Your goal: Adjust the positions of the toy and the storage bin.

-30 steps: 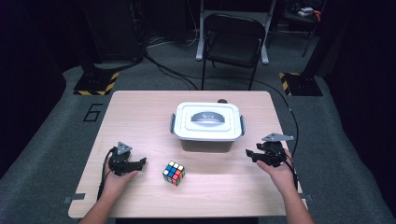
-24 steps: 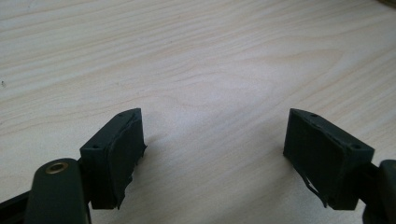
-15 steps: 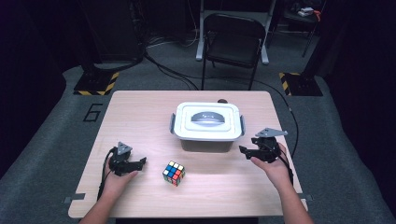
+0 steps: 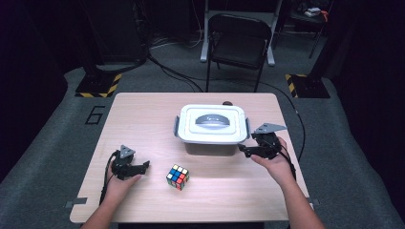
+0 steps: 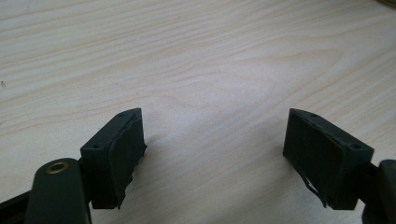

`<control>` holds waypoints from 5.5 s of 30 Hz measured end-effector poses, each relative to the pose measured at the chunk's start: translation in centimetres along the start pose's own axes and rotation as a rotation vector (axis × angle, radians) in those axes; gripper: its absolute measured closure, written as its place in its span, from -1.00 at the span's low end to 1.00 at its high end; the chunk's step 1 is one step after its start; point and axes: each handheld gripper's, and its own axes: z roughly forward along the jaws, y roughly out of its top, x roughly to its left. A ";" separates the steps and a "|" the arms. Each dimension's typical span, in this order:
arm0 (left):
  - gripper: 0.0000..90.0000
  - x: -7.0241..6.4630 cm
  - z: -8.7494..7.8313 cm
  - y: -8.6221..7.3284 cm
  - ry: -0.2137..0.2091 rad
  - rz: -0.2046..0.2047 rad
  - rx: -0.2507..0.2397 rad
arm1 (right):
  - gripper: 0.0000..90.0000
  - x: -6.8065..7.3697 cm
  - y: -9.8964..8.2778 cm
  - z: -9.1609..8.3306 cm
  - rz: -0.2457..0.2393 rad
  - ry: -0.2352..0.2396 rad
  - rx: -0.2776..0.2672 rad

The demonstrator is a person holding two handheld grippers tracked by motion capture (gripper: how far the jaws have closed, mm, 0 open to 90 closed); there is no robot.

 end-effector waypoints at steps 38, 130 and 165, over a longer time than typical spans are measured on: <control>-0.55 0.0 0.0 0.0 0.000 0.000 0.000 | -0.47 2.1 0.8 0.3 -0.054 0.090 0.035; -0.55 -0.1 -0.1 -0.1 -0.004 -0.001 0.004 | 0.27 4.0 9.4 6.5 -0.113 0.130 0.123; -0.54 -0.2 -0.1 -0.1 0.001 -0.006 -0.002 | 0.48 5.3 6.0 2.3 -0.130 0.127 0.117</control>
